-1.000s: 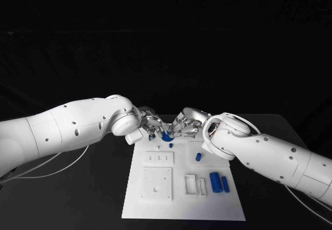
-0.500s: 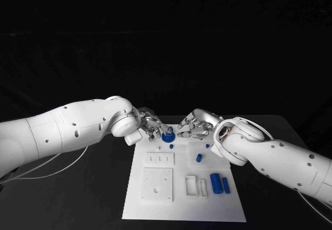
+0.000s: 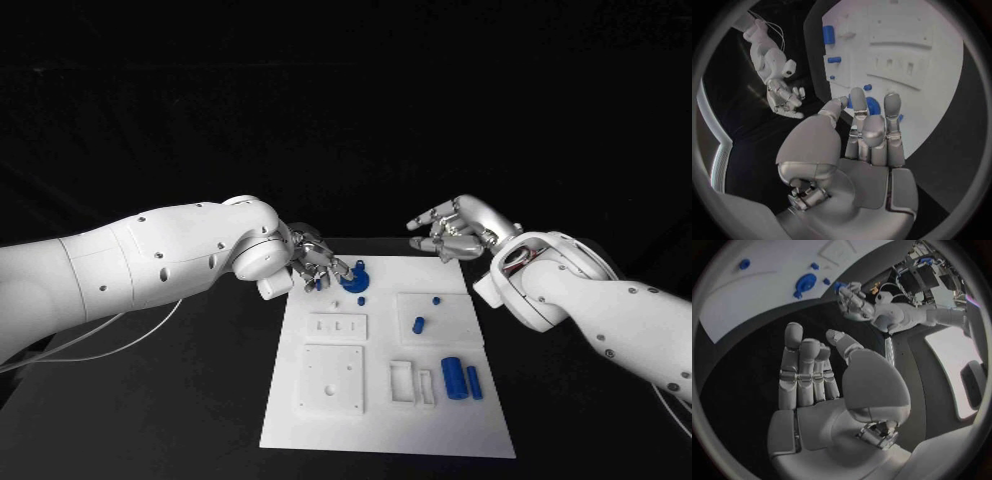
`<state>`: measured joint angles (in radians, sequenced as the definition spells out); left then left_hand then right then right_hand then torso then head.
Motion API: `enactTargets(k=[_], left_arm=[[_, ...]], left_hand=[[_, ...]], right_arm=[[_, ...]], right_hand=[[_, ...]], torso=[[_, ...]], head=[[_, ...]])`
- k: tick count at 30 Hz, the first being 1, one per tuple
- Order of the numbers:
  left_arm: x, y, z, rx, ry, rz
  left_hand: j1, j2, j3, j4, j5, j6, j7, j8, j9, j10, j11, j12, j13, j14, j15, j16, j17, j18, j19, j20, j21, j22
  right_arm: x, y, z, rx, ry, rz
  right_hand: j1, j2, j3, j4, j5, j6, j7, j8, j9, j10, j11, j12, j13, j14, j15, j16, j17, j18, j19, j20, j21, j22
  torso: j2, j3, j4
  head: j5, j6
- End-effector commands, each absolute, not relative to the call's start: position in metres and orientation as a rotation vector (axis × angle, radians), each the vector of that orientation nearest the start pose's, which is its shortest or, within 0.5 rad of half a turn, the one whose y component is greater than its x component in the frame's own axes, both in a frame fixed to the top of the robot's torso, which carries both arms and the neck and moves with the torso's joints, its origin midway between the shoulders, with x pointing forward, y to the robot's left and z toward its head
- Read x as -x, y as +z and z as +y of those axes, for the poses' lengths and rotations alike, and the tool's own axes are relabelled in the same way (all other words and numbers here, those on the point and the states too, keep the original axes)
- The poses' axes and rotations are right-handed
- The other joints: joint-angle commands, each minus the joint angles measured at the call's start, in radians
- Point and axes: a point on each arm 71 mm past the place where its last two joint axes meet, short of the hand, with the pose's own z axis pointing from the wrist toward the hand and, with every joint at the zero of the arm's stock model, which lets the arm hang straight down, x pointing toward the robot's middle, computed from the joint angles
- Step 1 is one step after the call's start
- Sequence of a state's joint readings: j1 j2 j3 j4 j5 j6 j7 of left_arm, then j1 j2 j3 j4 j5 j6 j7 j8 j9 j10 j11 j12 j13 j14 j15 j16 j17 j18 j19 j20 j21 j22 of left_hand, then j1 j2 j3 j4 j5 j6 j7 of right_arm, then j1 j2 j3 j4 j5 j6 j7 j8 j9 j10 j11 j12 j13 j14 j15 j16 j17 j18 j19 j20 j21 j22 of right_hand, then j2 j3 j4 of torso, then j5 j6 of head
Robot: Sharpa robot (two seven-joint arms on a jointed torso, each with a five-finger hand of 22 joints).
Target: Assemble the parts on the task board
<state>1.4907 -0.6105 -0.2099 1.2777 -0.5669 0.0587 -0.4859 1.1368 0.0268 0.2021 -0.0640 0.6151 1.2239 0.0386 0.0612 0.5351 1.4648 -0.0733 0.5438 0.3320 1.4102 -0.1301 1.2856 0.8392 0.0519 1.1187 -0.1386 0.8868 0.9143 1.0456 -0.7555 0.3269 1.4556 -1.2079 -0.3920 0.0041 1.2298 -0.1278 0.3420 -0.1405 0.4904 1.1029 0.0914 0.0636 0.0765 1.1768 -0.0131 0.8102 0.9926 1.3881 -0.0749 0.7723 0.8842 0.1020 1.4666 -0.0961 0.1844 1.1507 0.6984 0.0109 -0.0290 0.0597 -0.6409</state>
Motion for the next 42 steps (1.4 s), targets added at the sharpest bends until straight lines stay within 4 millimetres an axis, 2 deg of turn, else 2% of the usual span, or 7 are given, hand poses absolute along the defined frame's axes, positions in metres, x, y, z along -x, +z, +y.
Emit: enactTargets(k=[1, 8, 9, 14, 15, 27, 42], left_arm=[[-0.539, -0.154, 0.169, 0.471, -0.597, 2.324], [-0.529, -0.159, 0.169, 0.45, -0.547, 2.295], [-0.528, -0.16, 0.169, 0.447, -0.546, 2.296], [-0.522, -0.163, 0.166, 0.436, -0.542, 2.312], [-0.52, -0.164, 0.165, 0.433, -0.539, 2.319], [-0.515, -0.175, 0.155, 0.331, -0.495, 2.381], [-0.514, -0.187, 0.147, 0.263, -0.476, 2.389]], left_hand=[[0.0, 0.013, 0.04, -0.046, 0.001, 0.099, -0.072, 0.006, 0.37, 0.051, -0.009, 0.007, 0.0, 0.011, -0.002, 0.005, 0.008, -0.002, 0.007, 0.001, -0.009, 0.003], [-0.014, 0.007, 0.048, -0.061, 0.042, 0.113, -0.077, 0.004, 0.395, 0.05, -0.013, 0.029, 0.001, 0.023, -0.005, 0.017, 0.035, 0.0, 0.027, -0.001, -0.03, 0.034], [-0.018, 0.008, 0.051, -0.065, 0.043, 0.115, -0.077, 0.005, 0.398, 0.05, -0.014, 0.031, 0.0, 0.024, -0.005, 0.019, 0.039, 0.0, 0.029, -0.001, -0.034, 0.042], [-0.024, 0.011, 0.05, -0.07, 0.039, 0.123, -0.08, 0.005, 0.411, 0.05, -0.015, 0.047, -0.001, 0.031, -0.005, 0.027, 0.058, 0.003, 0.043, 0.001, -0.055, 0.074], [-0.025, 0.012, 0.048, -0.071, 0.039, 0.124, -0.082, 0.005, 0.418, 0.049, -0.017, 0.058, 0.001, 0.034, -0.007, 0.033, 0.063, 0.003, 0.047, 0.001, -0.057, 0.083], [-0.044, 0.012, 0.068, -0.095, 0.087, 0.148, -0.089, 0.007, 0.477, 0.05, -0.019, 0.101, -0.044, 0.036, -0.004, 0.065, 0.086, 0.014, 0.059, 0.013, -0.083, 0.143], [-0.064, 0.022, 0.074, -0.101, 0.09, 0.17, -0.095, 0.002, 0.559, 0.051, -0.018, 0.138, -0.095, 0.038, -0.002, 0.081, 0.101, 0.032, 0.084, 0.037, -0.156, 0.234]], right_arm=[[-0.52, -0.109, -0.21, -0.413, 1.075, 1.166], [-0.539, -0.094, -0.225, -0.575, 1.132, 1.04], [-0.542, -0.093, -0.226, -0.596, 1.141, 1.035], [-0.552, -0.091, -0.227, -0.669, 1.184, 1.025], [-0.554, -0.091, -0.226, -0.678, 1.19, 1.022], [-0.561, -0.089, -0.221, -0.707, 1.219, 1.015], [-0.564, -0.088, -0.22, -0.724, 1.216, 1.0]], right_hand=[[-0.014, 0.003, 0.008, -0.019, 0.006, -0.004, 0.003, 0.0, -0.002, -0.007, 0.002, -0.045, -0.066, -0.007, 0.004, -0.066, -0.034, -0.004, 0.006, 0.006, -0.05, -0.054], [-0.029, 0.016, 0.035, -0.052, 0.04, -0.044, 0.03, -0.003, -0.014, -0.093, 0.037, -0.226, -0.284, -0.114, 0.048, -0.297, -0.184, -0.016, -0.151, 0.046, -0.12, -0.223], [-0.008, 0.021, 0.033, -0.076, 0.03, -0.047, 0.035, 0.011, -0.008, -0.031, 0.031, -0.337, -0.44, -0.064, 0.059, -0.414, -0.287, -0.001, -0.171, 0.064, -0.115, -0.337], [-0.047, 0.053, 0.03, -0.063, 0.053, -0.068, 0.05, 0.002, -0.013, -0.01, 0.106, -0.625, -0.816, -0.137, 0.12, -0.613, -0.477, -0.016, -0.329, 0.126, -0.117, -0.596], [-0.048, 0.049, 0.032, -0.068, 0.059, -0.071, 0.053, -0.001, -0.014, 0.003, 0.103, -0.656, -0.872, -0.135, 0.125, -0.629, -0.508, -0.012, -0.325, 0.132, -0.12, -0.634], [-0.057, 0.048, 0.015, -0.088, 0.096, -0.08, 0.058, -0.001, -0.014, 0.028, 0.113, -0.738, -0.933, -0.111, 0.135, -0.65, -0.691, -0.014, -0.291, 0.141, -0.103, -0.941], [-0.065, 0.042, 0.019, -0.1, 0.148, -0.083, 0.06, -0.002, -0.014, -0.001, 0.123, -0.739, -0.933, -0.139, 0.145, -0.64, -0.716, -0.015, -0.306, 0.151, -0.086, -1.023]], torso=[[-0.003, 0.0005, 0.0026], [-0.009, 0.0053, 0.0049], [-0.01, 0.0061, 0.005], [-0.009, 0.0073, 0.0066], [-0.009, 0.0067, 0.0059], [-0.009, 0.0056, 0.0044], [-0.008, 0.0044, 0.0036]], head=[[-0.001, -0.009], [-0.001, -0.027], [-0.001, -0.03], [0.002, -0.04], [0.002, -0.041], [0.003, -0.06], [0.003, -0.078]])
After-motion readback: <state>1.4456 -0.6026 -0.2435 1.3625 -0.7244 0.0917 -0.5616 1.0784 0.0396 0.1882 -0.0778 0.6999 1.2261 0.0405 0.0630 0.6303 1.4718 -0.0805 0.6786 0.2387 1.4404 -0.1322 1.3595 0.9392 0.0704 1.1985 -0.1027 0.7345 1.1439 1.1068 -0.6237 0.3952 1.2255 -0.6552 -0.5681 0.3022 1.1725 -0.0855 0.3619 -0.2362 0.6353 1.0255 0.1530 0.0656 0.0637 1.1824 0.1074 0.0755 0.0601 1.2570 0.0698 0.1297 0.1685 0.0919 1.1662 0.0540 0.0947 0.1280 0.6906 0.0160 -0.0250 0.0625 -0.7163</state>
